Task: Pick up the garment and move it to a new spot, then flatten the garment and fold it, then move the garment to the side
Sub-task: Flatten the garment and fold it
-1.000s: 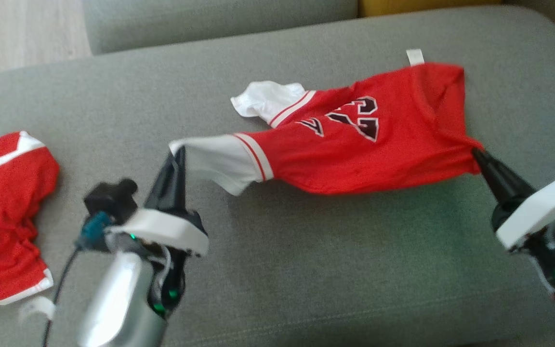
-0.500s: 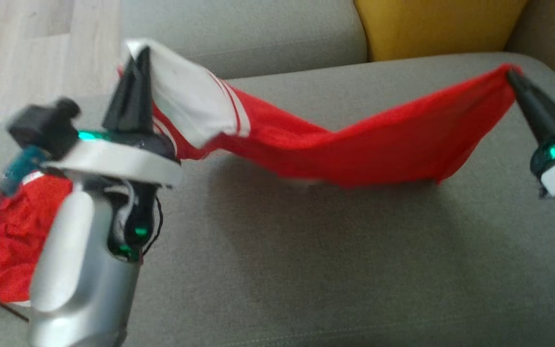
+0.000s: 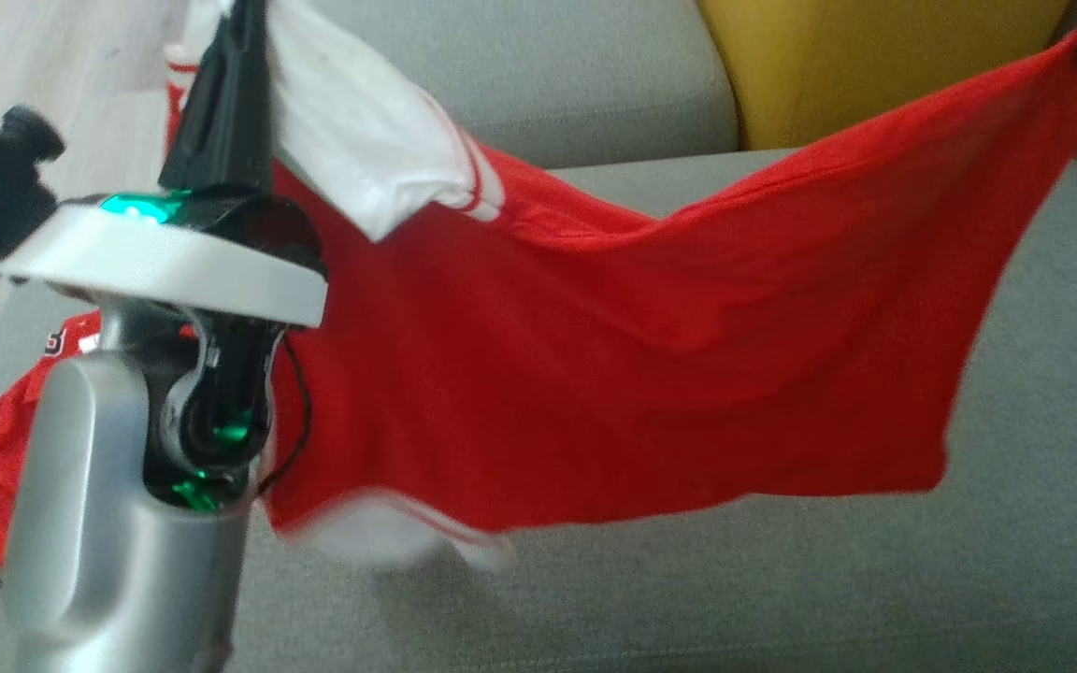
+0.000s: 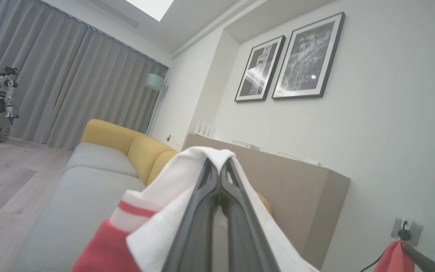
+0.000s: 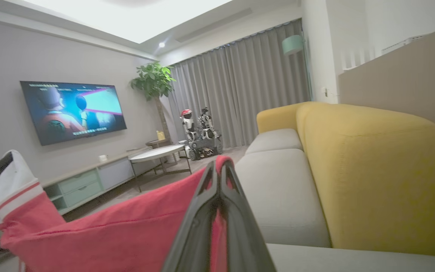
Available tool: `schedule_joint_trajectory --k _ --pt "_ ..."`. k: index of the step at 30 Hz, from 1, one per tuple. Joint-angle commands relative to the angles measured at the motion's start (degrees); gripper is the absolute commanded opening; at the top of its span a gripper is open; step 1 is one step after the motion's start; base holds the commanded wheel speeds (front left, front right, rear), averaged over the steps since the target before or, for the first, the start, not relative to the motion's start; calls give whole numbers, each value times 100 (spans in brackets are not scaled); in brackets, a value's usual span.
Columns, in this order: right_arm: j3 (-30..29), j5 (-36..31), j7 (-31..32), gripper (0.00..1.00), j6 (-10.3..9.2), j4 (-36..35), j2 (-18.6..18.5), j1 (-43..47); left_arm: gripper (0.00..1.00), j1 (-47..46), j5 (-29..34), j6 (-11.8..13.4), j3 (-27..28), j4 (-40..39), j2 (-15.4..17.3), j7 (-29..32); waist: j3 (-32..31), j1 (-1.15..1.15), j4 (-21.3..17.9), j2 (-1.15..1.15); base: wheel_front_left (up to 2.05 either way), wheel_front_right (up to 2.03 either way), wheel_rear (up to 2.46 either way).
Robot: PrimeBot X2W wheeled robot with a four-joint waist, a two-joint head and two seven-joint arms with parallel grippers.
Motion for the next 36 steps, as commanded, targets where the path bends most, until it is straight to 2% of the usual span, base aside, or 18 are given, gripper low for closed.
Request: schedule_joint_trajectory --k 1,7,11,16,22,26,30,36 --pt "-69 -154 147 0 43 -242 -82 -228 0 -513 44 0 152 -159 246 171 85 0 1 0 0 0 0" --pt "-4 -530 467 0 43 239 84 -1071 0 -1495 12 -41 222 622 434 557 588 0 -104 0 0 0 0" --pt "357 -966 391 0 43 872 69 -2202 0 -2688 56 -85 315 1508 532 658 1423 0 -202 0 0 0 0" --pt "705 -1533 -524 0 43 2116 133 -3874 0 -4310 423 -287 281 2759 655 206 2306 0 -250 0 0 0 0" --pt "995 -2117 -2155 0 43 3681 236 -5317 0 -5567 616 -452 333 4086 558 -730 2723 0 -183 0 0 0 0" --pt "1156 -2208 -2995 0 43 4539 352 -5735 0 -5895 631 -579 350 4716 483 -1237 2887 0 -105 0 0 0 0" --pt "1396 -2226 -3611 0 43 5256 463 -5734 0 -5832 550 -782 330 5253 383 -1531 3022 0 -14 0 0 0 0" --pt "1960 -1774 -3892 0 43 5842 622 -5157 0 -5232 611 -1083 100 5934 285 -1797 3040 0 127 0 0 0 0"
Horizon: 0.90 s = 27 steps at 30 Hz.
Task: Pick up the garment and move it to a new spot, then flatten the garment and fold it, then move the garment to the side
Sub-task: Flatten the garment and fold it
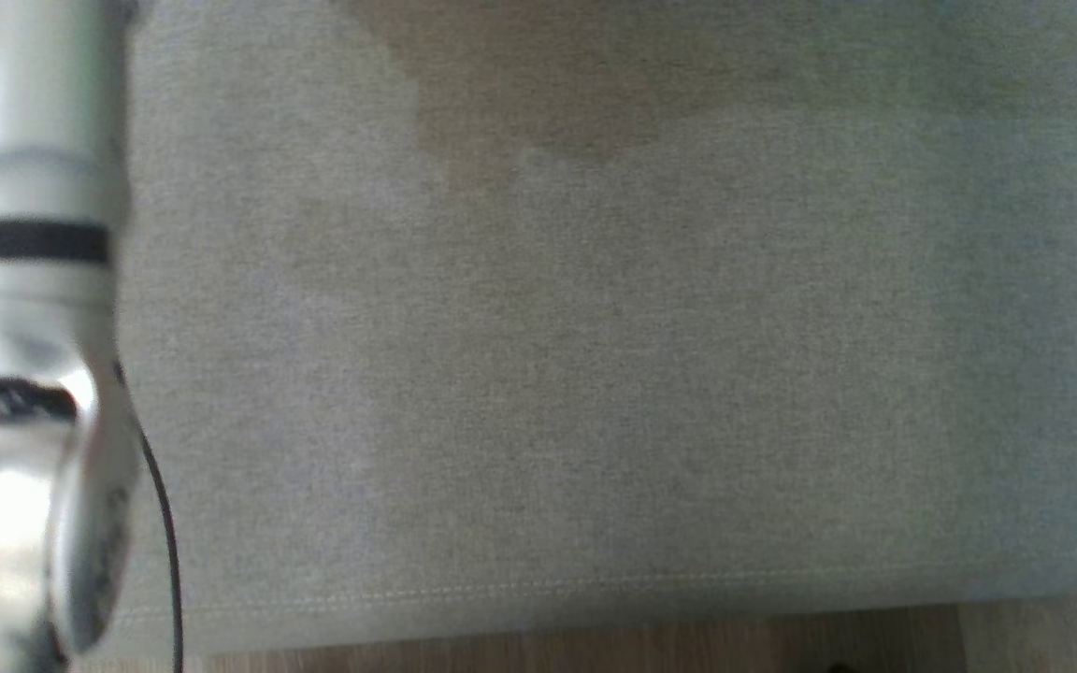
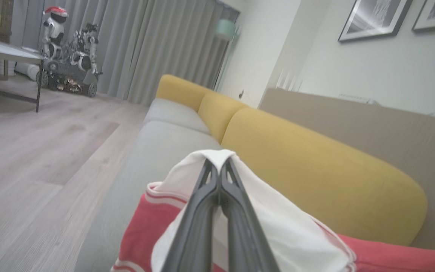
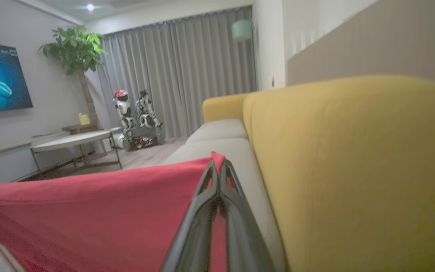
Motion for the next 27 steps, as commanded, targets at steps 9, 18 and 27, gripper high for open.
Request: schedule_joint_trajectory --k 9,18,27 --pt "1177 1183 401 0 43 103 -237 1439 0 1377 35 -312 -462 637 258 -147 -619 0 94 0 0 0 0" --pt "2142 1961 1037 0 43 49 -708 2321 0 2703 -456 -334 -1321 618 639 91 -1215 0 84 0 0 0 0" --pt "2795 2332 1390 0 43 -73 -1017 2671 0 3533 -733 -335 -2213 218 1135 352 -1578 0 131 0 0 0 0"
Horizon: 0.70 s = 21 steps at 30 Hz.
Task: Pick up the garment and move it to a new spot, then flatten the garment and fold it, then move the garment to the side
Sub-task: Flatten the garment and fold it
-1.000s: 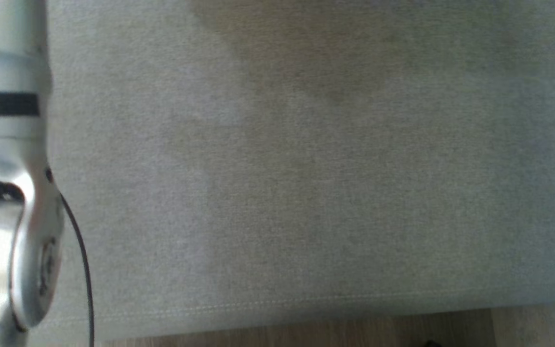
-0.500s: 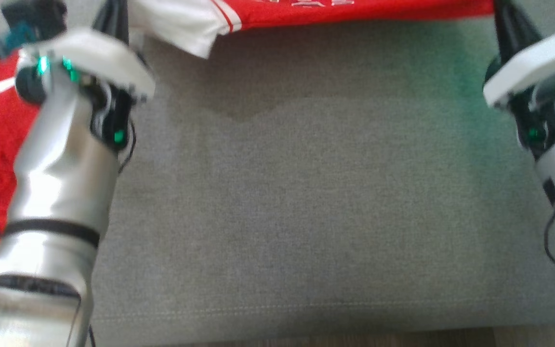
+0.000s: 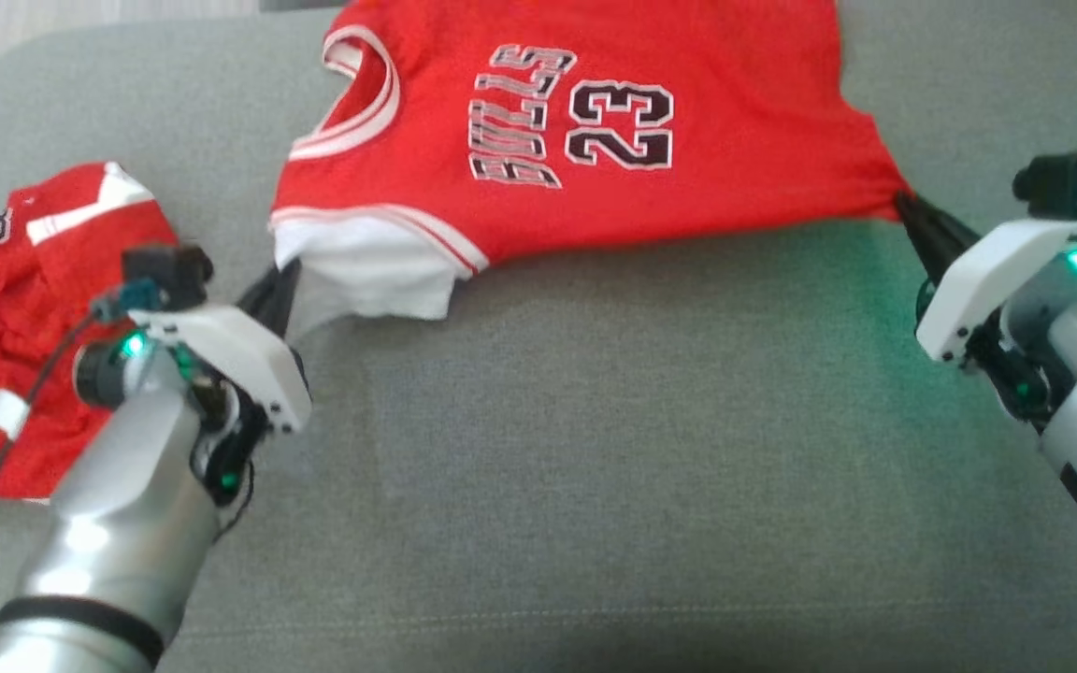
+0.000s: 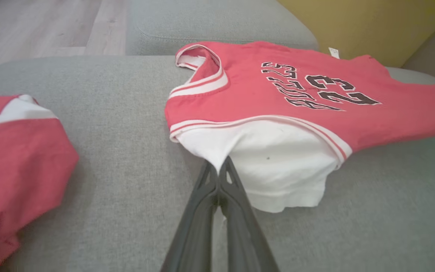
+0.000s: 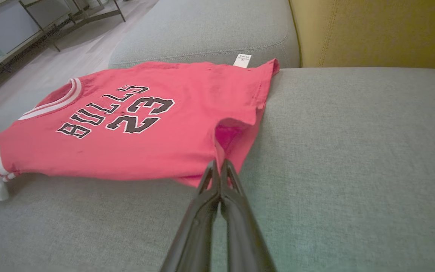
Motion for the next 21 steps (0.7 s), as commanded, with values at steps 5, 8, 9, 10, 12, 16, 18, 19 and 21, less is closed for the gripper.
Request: schedule_joint_trajectory --k 5,8,9,10,12,16,18,19,21 --pt "319 202 154 0 43 -47 -272 267 0 247 -427 2 -168 -548 467 129 -328 0 32 0 0 0 0" --pt "543 293 300 0 43 -43 -378 429 0 432 -562 2 -368 -773 614 233 -502 0 44 0 0 0 0" --pt "604 334 351 0 43 -44 -419 479 0 490 -595 2 -439 -848 669 273 -551 0 41 0 0 0 0" --pt "654 392 411 0 43 -50 -458 529 0 545 -635 2 -499 -927 722 308 -592 0 36 0 0 0 0" --pt "751 515 533 0 43 -105 -549 618 0 658 -730 2 -619 -1110 823 402 -657 0 24 0 0 0 0" --pt "944 736 761 0 43 -264 -761 811 0 923 -959 2 -867 -1522 1066 630 -814 0 -16 0 0 0 0" --pt "1075 763 829 0 43 -376 -883 881 0 1053 -1087 1 -929 -1710 1208 719 -874 0 -40 0 0 0 0" --pt "1112 813 867 0 43 -422 -932 923 0 1122 -1162 1 -947 -1801 1276 764 -898 0 -50 0 0 0 0" --pt "1154 958 943 0 43 -515 -1007 1012 0 1265 -1311 1 -999 -1993 1404 863 -961 0 -66 0 0 0 0"
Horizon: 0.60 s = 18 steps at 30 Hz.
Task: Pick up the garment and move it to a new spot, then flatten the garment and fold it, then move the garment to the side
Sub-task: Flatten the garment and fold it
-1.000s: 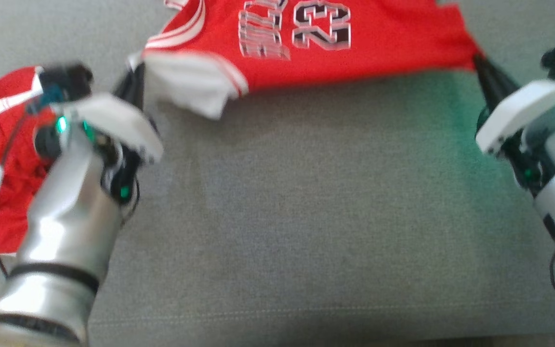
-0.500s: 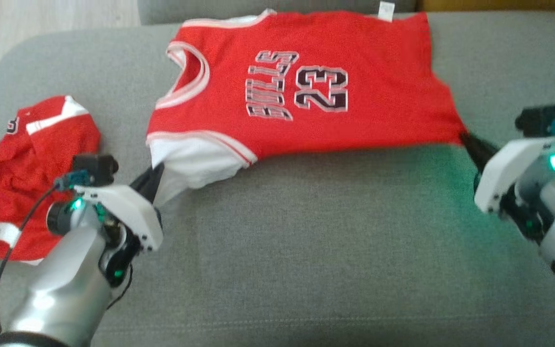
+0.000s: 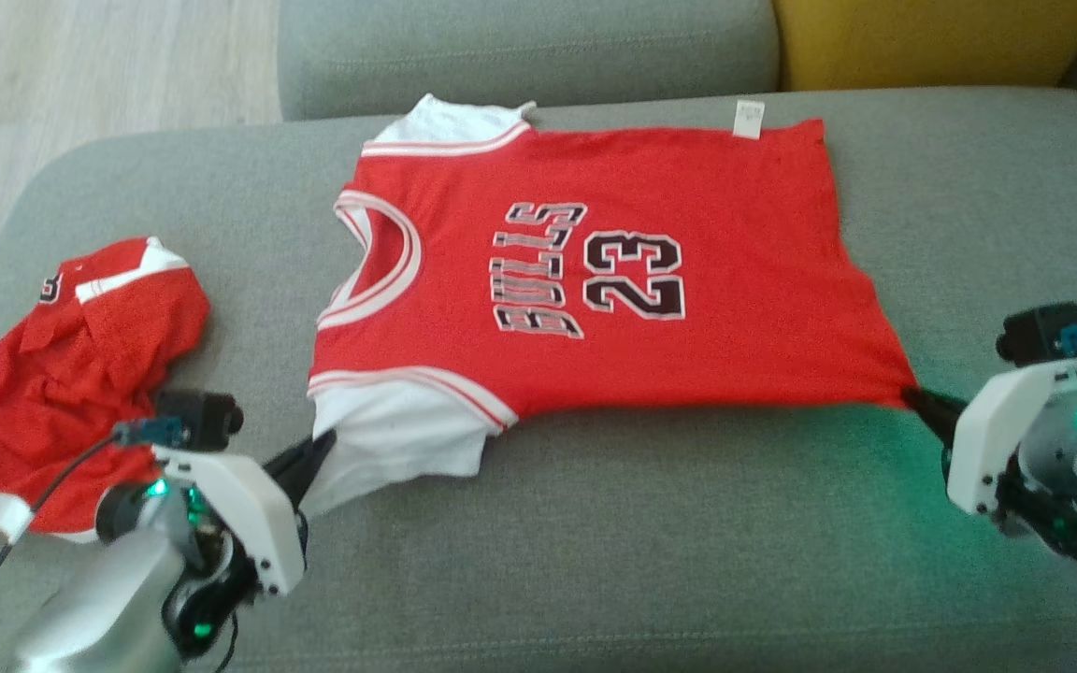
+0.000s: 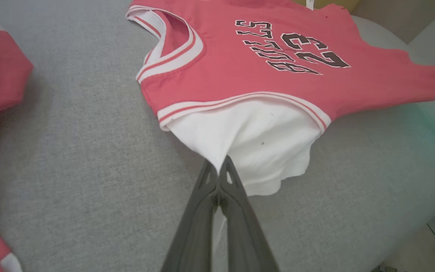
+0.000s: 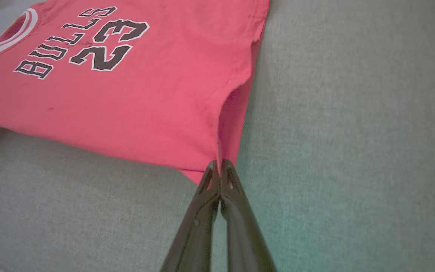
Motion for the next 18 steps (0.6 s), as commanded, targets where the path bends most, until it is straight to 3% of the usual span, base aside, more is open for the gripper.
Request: schedule_joint_trajectory --k 1,18 --pt "5 126 39 0 43 -127 -248 83 0 -160 -112 1 209 -224 326 30 -58 1 -20 0 0 0 0" --pt "239 1089 1018 0 43 -989 -873 616 0 645 -1404 1 172 -1875 1228 827 -191 1 -48 0 0 0 0"
